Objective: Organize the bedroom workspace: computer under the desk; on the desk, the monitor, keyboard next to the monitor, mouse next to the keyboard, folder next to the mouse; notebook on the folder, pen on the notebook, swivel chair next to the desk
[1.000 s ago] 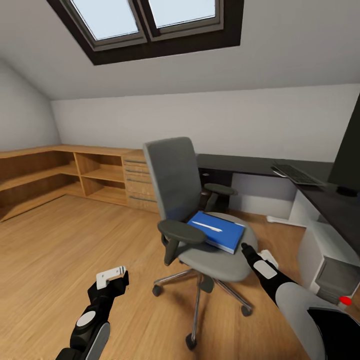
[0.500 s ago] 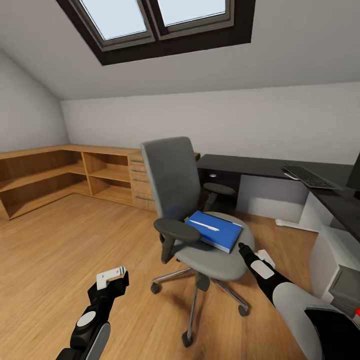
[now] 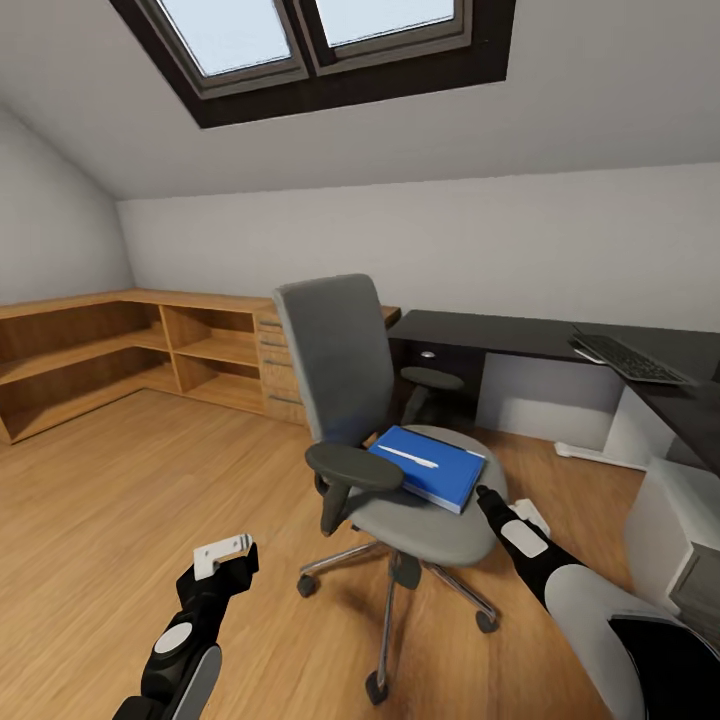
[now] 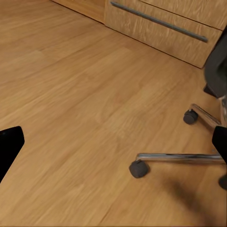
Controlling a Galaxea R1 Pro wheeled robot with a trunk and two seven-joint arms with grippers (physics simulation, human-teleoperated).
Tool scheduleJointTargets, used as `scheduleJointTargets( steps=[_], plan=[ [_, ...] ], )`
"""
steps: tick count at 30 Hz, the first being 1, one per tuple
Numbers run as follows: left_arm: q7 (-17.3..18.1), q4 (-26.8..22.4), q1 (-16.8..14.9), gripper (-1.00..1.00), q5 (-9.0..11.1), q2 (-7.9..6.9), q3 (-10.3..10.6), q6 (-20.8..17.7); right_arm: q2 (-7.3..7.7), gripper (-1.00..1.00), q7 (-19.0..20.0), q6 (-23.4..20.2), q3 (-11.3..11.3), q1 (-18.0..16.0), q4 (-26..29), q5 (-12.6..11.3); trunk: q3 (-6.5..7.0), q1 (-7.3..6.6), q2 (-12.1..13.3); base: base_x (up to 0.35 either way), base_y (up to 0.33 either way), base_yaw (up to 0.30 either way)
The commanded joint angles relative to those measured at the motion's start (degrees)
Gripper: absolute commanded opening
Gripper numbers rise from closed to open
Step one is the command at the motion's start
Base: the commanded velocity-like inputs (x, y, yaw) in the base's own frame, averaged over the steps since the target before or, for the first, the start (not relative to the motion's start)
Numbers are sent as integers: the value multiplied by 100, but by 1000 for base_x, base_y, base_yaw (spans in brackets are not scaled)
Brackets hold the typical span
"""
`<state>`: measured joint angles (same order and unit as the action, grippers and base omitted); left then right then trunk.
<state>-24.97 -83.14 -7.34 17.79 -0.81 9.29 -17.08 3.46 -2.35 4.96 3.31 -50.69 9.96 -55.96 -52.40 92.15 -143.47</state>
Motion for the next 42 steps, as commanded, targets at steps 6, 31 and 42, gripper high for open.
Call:
scheduleJointTargets(
  steps=[6,31,42],
  plan=[
    [-52,32,-4,100,41,1,19,-54,-3,100,-11,3,29,-2,6,-3,-6,1,-2,173,0,4],
    [-52,54,-4,100,40,17,28,-59,-3,100,-3,14,29,-2,6,3,-6,1,-2,46,0,176],
    [-52,61,-4,100,31,19,32,-59,-3,100,-2,21,29,-2,6,2,-6,1,-2,0,0,52]
  ],
)
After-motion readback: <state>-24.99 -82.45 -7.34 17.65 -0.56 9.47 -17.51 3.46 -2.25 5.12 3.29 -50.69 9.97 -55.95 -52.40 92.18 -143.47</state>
